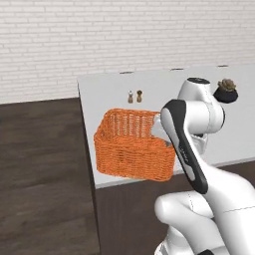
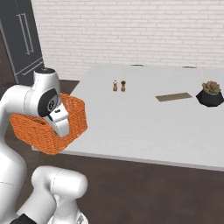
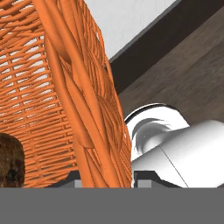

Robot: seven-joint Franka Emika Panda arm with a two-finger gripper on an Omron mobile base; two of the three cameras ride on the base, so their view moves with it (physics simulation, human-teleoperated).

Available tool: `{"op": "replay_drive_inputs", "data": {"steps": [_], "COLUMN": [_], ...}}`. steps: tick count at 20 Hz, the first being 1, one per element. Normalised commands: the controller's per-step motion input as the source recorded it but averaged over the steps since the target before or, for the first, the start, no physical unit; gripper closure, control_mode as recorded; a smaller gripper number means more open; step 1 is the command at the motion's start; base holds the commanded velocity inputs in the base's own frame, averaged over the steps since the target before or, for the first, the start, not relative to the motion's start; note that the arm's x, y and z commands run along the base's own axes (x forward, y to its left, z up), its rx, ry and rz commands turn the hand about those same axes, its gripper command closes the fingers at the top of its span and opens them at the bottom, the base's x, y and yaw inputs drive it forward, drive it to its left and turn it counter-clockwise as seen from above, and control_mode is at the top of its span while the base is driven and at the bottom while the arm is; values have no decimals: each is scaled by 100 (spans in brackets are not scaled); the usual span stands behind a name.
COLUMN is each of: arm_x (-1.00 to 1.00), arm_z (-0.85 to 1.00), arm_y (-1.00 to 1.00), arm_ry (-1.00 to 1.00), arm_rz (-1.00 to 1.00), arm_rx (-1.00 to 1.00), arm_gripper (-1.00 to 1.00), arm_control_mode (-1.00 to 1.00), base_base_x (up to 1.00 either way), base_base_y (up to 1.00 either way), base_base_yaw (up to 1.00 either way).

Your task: Open the cabinet, pick up the bread from the cabinet and place it in the basket. Then move the basket to the dining counter.

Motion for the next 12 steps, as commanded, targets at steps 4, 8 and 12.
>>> {"op": "replay_drive_inputs", "data": {"steps": [4,8,12], "arm_x": [0,0,0], "arm_z": [0,0,0], "arm_y": [0,0,0], "arm_ry": [0,0,0], "arm_rz": [0,0,0], "arm_rx": [0,0,0], "arm_gripper": [100,100,100], "arm_control_mode": [100,100,100], "base_base_x": [31,39,41], "base_base_y": [4,5,3], "base_base_yaw": [0,0,0]}}
